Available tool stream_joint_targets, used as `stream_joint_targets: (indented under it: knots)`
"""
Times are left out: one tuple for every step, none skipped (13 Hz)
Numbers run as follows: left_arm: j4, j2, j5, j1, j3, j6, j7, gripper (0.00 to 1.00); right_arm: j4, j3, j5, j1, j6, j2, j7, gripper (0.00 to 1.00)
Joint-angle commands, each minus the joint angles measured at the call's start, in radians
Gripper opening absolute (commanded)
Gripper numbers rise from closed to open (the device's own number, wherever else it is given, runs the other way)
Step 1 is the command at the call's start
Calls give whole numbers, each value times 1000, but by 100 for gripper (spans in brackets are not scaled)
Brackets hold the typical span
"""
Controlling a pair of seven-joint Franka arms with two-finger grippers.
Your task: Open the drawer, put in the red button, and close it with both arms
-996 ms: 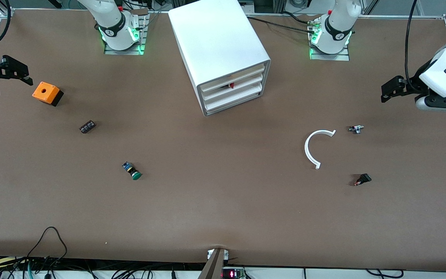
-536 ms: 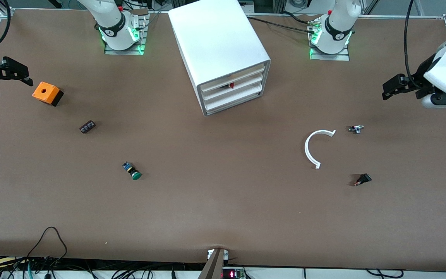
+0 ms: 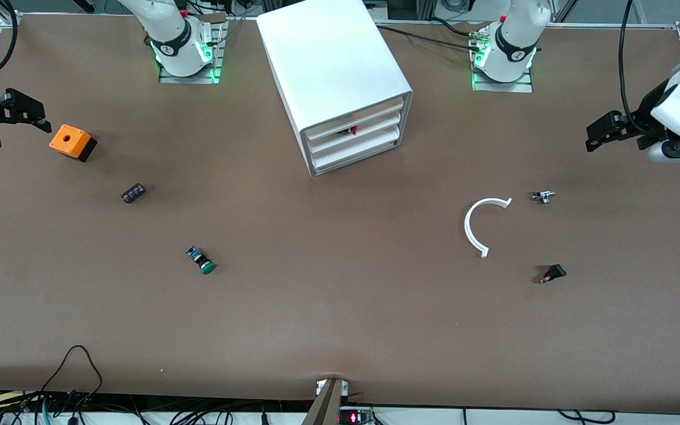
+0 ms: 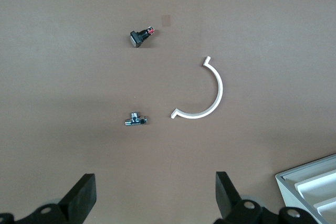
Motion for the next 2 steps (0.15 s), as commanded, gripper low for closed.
stream_joint_targets:
  knots:
    - [17, 1, 20, -4, -4, -11, -5, 100, 14, 6, 1, -8, -6, 2, 14, 100]
    - [17, 1, 21, -5, -9, -11, -2, 100, 14, 7, 1, -7, -6, 2, 13, 100]
